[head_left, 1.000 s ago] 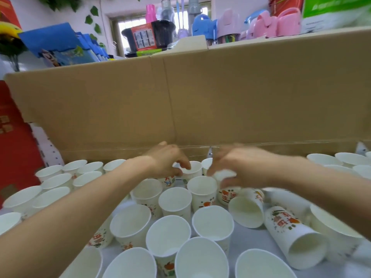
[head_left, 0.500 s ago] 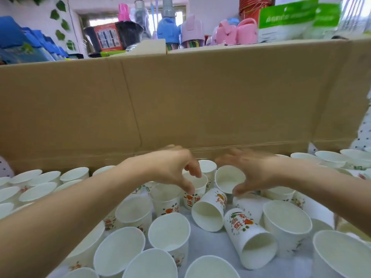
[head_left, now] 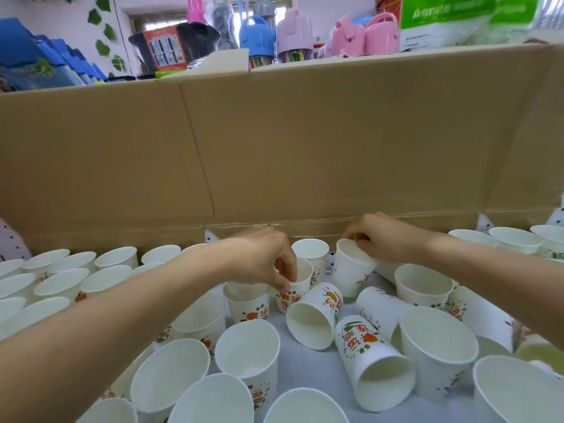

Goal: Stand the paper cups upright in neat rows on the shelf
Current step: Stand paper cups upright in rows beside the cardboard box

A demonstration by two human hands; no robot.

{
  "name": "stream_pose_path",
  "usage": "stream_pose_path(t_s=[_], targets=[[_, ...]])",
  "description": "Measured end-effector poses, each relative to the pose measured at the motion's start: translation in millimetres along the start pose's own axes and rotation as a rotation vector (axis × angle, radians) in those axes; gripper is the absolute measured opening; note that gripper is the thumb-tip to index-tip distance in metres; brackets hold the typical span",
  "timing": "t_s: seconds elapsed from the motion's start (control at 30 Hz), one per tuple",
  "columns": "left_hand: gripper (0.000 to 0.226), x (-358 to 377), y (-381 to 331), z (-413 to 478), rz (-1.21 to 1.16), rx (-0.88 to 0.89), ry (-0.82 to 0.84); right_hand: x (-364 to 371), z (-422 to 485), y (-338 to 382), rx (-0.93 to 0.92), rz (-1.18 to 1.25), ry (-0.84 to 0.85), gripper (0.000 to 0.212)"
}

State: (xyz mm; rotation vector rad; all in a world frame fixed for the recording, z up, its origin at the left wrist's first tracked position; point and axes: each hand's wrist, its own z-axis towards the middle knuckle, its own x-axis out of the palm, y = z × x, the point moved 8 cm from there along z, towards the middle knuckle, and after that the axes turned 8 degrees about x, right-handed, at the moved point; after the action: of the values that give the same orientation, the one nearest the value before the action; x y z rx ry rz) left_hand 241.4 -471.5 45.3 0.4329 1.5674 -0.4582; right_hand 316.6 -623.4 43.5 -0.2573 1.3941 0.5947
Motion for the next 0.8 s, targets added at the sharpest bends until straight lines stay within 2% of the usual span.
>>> stream_pose_path(t_s=[0.13, 0.27, 0.4, 0.43, 0.5, 0.57, 0.63, 0.67, 0.8], targets=[[0.014, 2, -3, 1, -0.010, 0.002, -0.004, 0, 16, -11, 0.099, 0.097, 0.038, 0.032], [0.013, 2, -4, 0, -0.031, -0.002, -0.010, 10, 21, -9, 0.117, 0.115, 0.110, 0.026], [0.012, 2, -4, -3, -0.026, -0.008, -0.030, -14, 3, -2, -0.004, -0.003, -0.075, 0.020], [0.012, 3, -3, -3, -0.023, -0.007, -0.034, -17, -4, 1, -0.046, 0.046, -0.051, 0.017], [0.012, 4, -3, -3, -0.017, -0.005, -0.035, -11, -19, 6, -0.085, 0.095, 0.109, 0.018], [0.011, 3, -5, -2, -0.023, -0.008, -0.040, 0, -28, 6, -0.097, -0.078, 0.184, 0.022], [0.011, 2, -7, -2, -0.042, -0.016, -0.044, 2, -28, 12, -0.149, -0.293, 0.066, 0.015], [0.010, 1, -7, -2, -0.048, -0.018, -0.044, 3, -26, 15, -0.160, -0.324, 0.002, 0.012], [0.009, 0, -7, -4, -0.053, -0.029, -0.049, 9, -17, 19, -0.112, -0.271, -0.049, 0.015]])
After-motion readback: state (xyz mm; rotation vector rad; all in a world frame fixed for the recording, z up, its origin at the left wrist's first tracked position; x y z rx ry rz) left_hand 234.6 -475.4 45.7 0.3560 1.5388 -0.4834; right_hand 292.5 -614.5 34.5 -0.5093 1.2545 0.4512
